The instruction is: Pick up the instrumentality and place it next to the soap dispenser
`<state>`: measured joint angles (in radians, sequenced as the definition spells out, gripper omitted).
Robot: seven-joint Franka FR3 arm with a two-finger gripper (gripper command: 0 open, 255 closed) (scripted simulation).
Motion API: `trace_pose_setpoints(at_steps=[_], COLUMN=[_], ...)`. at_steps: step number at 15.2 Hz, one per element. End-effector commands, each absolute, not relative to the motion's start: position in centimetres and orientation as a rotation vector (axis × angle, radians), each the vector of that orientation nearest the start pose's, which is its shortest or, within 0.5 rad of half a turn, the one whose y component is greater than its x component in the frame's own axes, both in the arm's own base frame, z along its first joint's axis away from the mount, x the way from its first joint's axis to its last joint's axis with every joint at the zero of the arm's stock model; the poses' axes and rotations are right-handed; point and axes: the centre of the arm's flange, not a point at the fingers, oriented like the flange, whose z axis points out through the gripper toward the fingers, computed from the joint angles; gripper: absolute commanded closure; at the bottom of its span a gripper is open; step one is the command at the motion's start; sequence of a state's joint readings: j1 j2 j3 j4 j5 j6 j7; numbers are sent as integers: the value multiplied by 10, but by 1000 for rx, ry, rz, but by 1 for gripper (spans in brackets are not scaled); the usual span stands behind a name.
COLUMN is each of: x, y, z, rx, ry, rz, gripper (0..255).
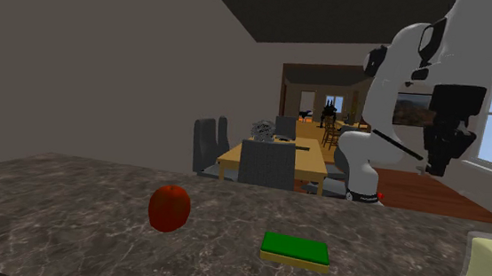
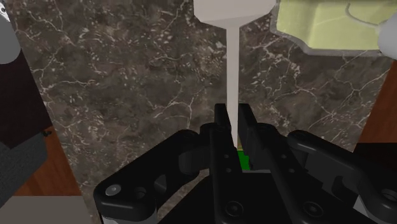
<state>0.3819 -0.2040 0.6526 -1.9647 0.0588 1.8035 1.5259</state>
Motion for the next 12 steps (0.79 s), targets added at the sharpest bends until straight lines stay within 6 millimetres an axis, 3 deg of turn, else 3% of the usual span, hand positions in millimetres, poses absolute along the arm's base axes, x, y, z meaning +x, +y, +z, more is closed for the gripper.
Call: trace_pose_setpoints(at_steps=[1, 12], x=[239, 239], y=[453, 453], z=[530, 472], rx=[-3052, -3052], ry=[804, 804], rz=[-101, -101], gripper=[255, 255])
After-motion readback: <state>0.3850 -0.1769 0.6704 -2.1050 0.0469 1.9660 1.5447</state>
